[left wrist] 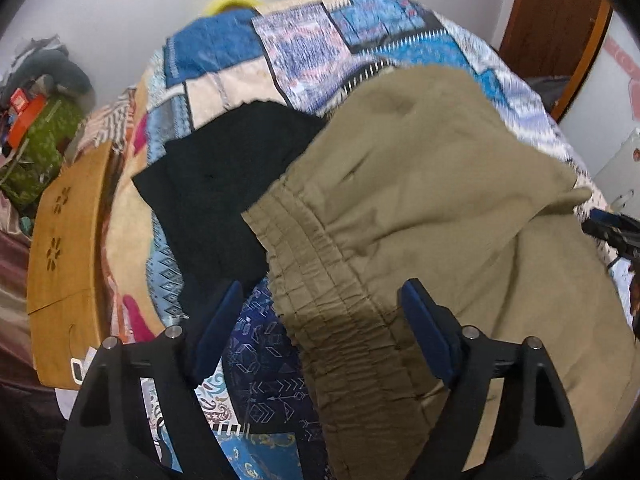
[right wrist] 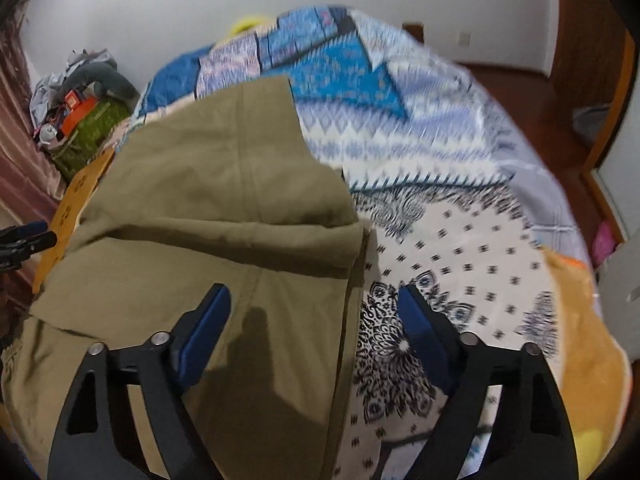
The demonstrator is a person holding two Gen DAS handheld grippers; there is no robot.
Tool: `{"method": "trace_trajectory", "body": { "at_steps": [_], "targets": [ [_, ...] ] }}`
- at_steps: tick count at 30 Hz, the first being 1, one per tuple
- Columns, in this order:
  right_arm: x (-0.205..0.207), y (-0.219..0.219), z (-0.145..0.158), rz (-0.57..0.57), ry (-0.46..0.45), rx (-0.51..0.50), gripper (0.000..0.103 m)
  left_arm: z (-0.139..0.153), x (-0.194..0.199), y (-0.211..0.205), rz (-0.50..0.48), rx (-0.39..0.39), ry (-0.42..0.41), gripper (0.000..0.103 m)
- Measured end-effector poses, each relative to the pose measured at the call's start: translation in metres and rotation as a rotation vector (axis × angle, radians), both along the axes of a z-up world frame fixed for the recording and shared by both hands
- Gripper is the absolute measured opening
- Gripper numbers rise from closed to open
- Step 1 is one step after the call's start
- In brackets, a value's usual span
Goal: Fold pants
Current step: 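Lower the left tool to the elastic waistband while the right tool reaches the pant leg, then grasp the khaki pant leg edge with the right gripper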
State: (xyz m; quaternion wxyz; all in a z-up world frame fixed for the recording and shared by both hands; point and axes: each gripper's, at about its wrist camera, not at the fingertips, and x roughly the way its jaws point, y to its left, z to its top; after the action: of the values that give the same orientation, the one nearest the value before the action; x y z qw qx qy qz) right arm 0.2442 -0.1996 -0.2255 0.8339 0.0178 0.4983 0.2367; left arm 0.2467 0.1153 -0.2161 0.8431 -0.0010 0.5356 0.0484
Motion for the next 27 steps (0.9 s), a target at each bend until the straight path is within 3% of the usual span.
{"method": "trace_trajectory", "body": {
  "at_steps": [3, 6, 9, 12, 14, 16, 19, 21, 27],
  "targets": [
    [0.009, 0.002, -0.014, 0.010, 0.048, -0.003, 0.075, -0.016, 0.004, 0.000, -0.008, -0.048, 0.067, 0.083],
    [0.016, -0.001, -0.017, 0.019, 0.061, 0.042, 0.073, -0.018, 0.005, 0.000, -0.011, -0.061, 0.061, 0.083],
    [0.022, -0.005, -0.021, 0.013, 0.108, 0.108, 0.062, -0.019, 0.003, 0.000, -0.018, -0.058, 0.049, 0.082],
    [0.020, -0.006, -0.024, 0.012, 0.117, 0.125, 0.056, -0.018, 0.001, -0.001, -0.034, -0.078, 0.032, 0.071],
    [0.016, -0.004, -0.021, 0.026, 0.101, 0.120, 0.046, -0.016, 0.000, -0.004, -0.040, -0.064, 0.029, 0.069],
    [0.018, 0.000, -0.020, 0.033, 0.080, 0.079, 0.028, -0.015, 0.000, -0.006, -0.048, -0.036, 0.026, 0.066],
    [0.013, 0.006, -0.018, 0.054, 0.055, 0.030, 0.019, -0.014, -0.002, -0.010, -0.055, 0.027, 0.013, 0.064],
    [0.011, 0.011, -0.017, 0.065, 0.044, -0.004, 0.017, -0.015, -0.004, -0.011, -0.056, 0.068, -0.003, 0.064],
    [0.011, 0.011, -0.020, 0.062, 0.077, -0.022, 0.015, -0.021, -0.008, -0.004, -0.014, 0.043, -0.028, 0.066]
  ]
}}
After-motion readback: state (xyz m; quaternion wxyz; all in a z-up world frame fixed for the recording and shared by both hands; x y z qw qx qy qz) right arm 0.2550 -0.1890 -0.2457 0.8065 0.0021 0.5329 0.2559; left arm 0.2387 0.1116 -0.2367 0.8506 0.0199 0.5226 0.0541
